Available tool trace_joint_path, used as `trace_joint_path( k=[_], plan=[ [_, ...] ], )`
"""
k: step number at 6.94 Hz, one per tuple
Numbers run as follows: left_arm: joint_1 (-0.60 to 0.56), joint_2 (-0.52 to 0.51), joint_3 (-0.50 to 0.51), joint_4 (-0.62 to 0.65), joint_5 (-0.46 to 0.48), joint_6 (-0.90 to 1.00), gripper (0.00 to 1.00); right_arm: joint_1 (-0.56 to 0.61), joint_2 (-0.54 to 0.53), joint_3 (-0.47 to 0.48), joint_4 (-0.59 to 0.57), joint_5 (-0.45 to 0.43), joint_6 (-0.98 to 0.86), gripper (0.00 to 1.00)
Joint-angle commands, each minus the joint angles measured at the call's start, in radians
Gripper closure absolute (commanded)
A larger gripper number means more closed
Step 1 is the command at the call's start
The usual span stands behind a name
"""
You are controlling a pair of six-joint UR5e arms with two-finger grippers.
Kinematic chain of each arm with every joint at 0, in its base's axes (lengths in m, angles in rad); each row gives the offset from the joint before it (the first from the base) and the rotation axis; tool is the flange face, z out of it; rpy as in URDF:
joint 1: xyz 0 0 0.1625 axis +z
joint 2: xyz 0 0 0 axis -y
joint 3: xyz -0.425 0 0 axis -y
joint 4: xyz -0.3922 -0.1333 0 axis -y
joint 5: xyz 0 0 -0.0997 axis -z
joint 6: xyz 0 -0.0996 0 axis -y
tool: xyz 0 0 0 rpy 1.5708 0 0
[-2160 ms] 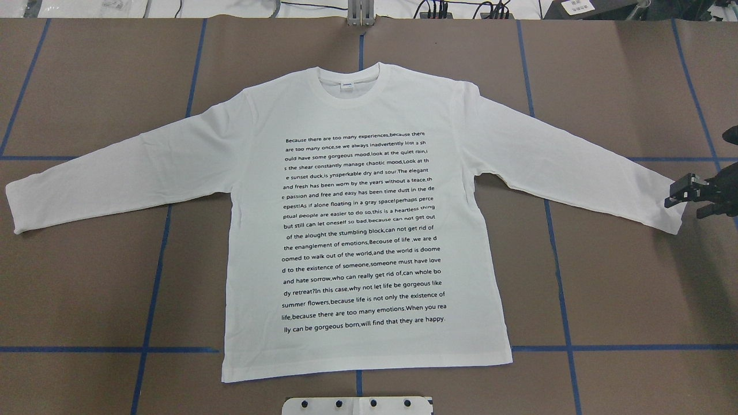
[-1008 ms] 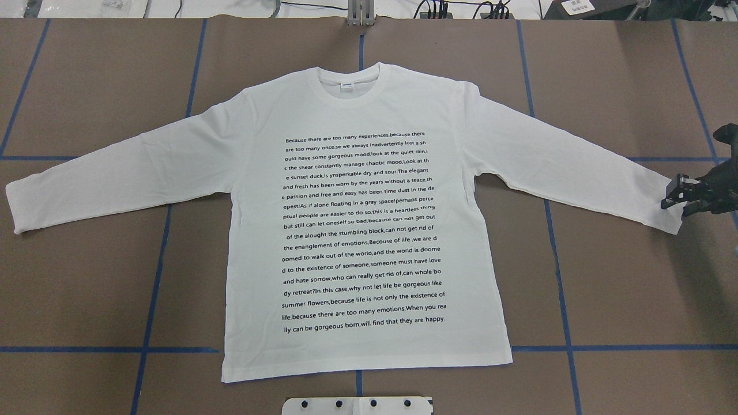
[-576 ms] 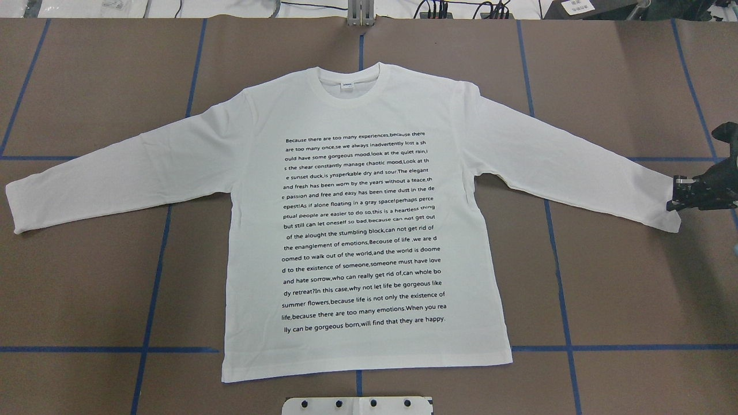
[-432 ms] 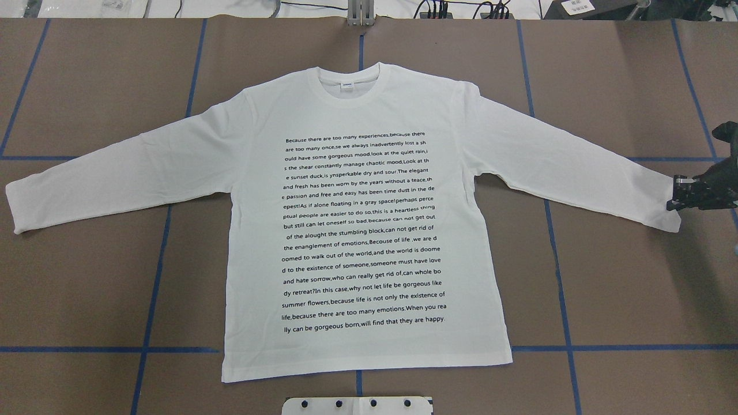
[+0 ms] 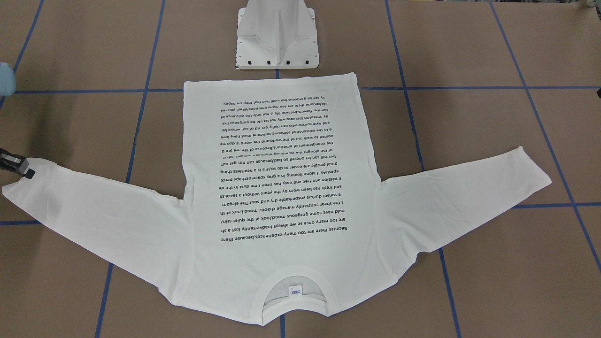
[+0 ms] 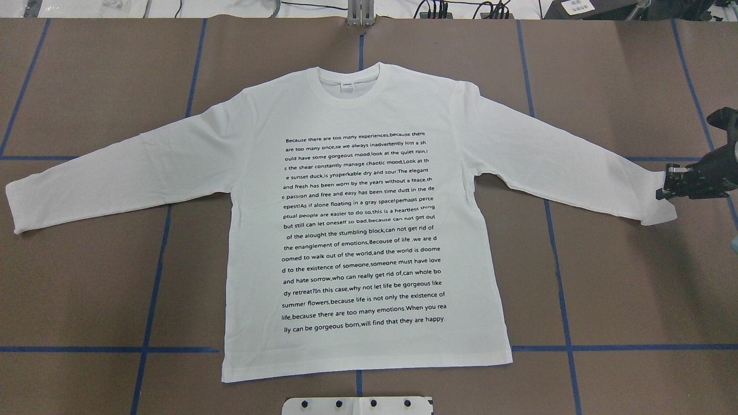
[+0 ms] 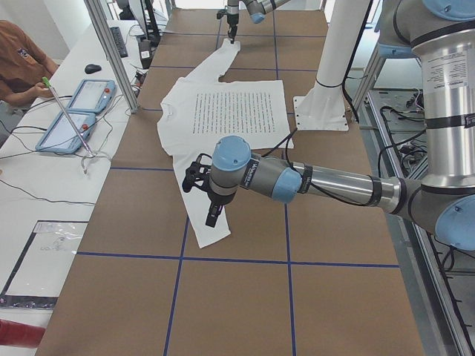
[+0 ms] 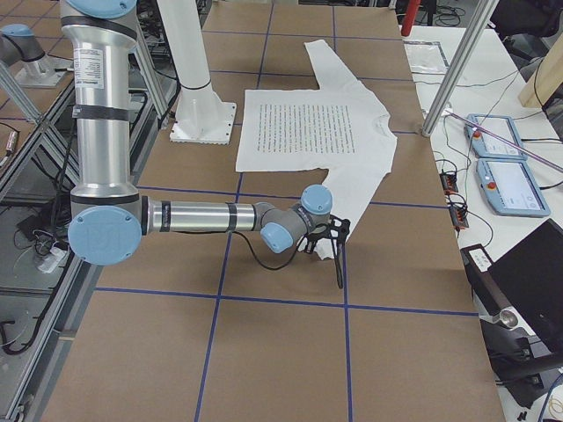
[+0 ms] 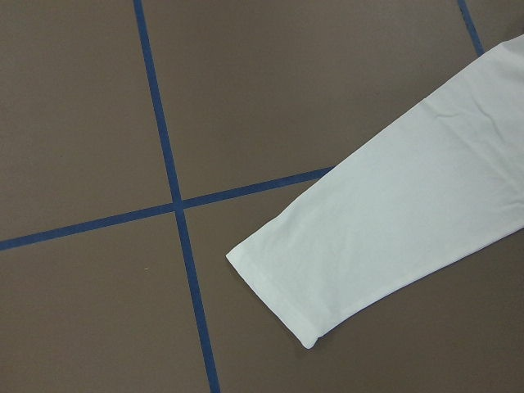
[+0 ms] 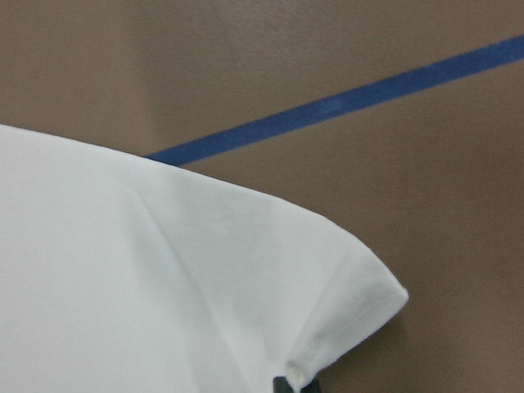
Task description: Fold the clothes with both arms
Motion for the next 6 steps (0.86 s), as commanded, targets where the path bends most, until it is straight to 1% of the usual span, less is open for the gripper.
trace_joint_path(
  k=[1, 3, 4, 5, 6],
  plan=[
    [0.000, 0.000, -0.008, 0.000, -0.002, -0.001, 0.00, -0.036, 0.158, 0.098, -0.148, 0.002, 0.131, 1.00],
    [0.000, 0.000, -0.009, 0.000, -0.002, -0.001, 0.00, -0.107, 0.475, 0.099, -0.406, -0.015, 0.260, 1.00],
    [0.000, 0.000, -0.009, 0.000, -0.002, -0.001, 0.00, -0.177, 0.610, 0.083, -0.463, -0.071, 0.356, 1.00],
    [0.000, 0.000, -0.009, -0.001, -0.002, -0.001, 0.00, -0.278, 0.745, 0.022, -0.464, -0.225, 0.459, 1.00],
    [0.002, 0.000, -0.008, -0.001, -0.002, 0.000, 0.00, -0.367, 0.941, -0.141, -0.452, -0.359, 0.589, 1.00]
  ],
)
